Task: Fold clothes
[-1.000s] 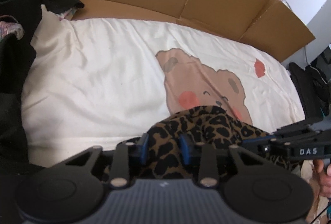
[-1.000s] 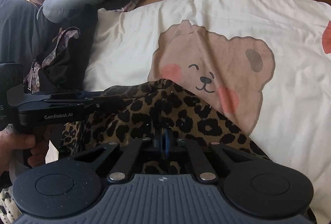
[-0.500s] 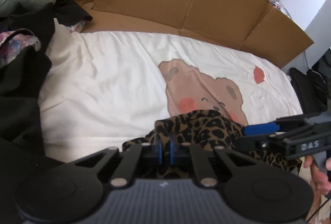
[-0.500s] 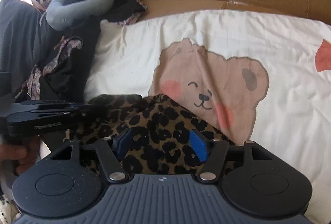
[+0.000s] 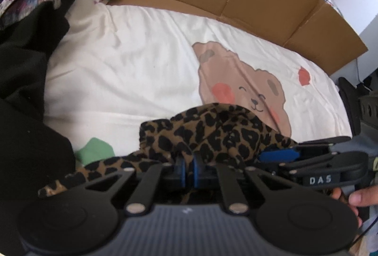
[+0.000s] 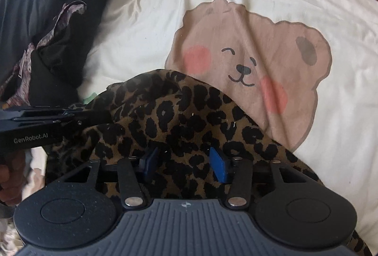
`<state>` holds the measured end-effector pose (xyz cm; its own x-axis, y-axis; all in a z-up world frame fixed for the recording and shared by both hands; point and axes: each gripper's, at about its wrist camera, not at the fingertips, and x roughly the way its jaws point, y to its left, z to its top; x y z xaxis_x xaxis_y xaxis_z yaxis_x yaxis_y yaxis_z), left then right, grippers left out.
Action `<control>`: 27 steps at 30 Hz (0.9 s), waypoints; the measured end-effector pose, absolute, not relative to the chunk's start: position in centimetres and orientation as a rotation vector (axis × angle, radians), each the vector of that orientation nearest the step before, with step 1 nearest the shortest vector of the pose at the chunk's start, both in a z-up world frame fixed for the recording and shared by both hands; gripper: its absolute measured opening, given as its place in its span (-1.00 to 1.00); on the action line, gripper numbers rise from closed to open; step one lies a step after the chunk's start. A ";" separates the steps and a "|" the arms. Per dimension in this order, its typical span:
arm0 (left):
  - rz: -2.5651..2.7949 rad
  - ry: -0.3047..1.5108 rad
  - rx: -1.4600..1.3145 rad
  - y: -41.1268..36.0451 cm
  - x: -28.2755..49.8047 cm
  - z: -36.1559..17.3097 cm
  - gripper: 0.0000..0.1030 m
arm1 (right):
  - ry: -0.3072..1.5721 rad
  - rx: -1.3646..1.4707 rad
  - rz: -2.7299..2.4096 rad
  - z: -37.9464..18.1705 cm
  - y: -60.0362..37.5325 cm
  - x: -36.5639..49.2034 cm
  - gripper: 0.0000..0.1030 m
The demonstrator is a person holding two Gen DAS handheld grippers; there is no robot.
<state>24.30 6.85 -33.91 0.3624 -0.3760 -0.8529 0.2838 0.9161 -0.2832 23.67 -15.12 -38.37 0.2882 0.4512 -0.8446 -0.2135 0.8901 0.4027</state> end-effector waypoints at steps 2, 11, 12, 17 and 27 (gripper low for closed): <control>-0.424 1.122 -0.096 6.8 24.4 -34.1 -0.86 | 1.182 0.214 0.449 -38.5 -15.0 23.3 0.02; -0.417 1.110 -0.112 6.8 24.2 -34.3 -0.86 | 1.134 0.126 0.426 -38.8 -14.8 22.9 -0.71; -0.416 1.111 -0.112 6.8 24.2 -34.3 -0.86 | 1.134 0.118 0.428 -38.7 -14.8 22.9 -0.76; -0.411 1.105 -0.119 6.9 24.3 -33.9 -0.86 | 1.147 0.173 0.419 -38.4 -15.9 23.1 -0.98; -0.393 1.066 -0.113 7.6 23.5 -31.1 -0.90 | 1.104 0.231 0.380 -35.6 -19.1 22.1 -1.00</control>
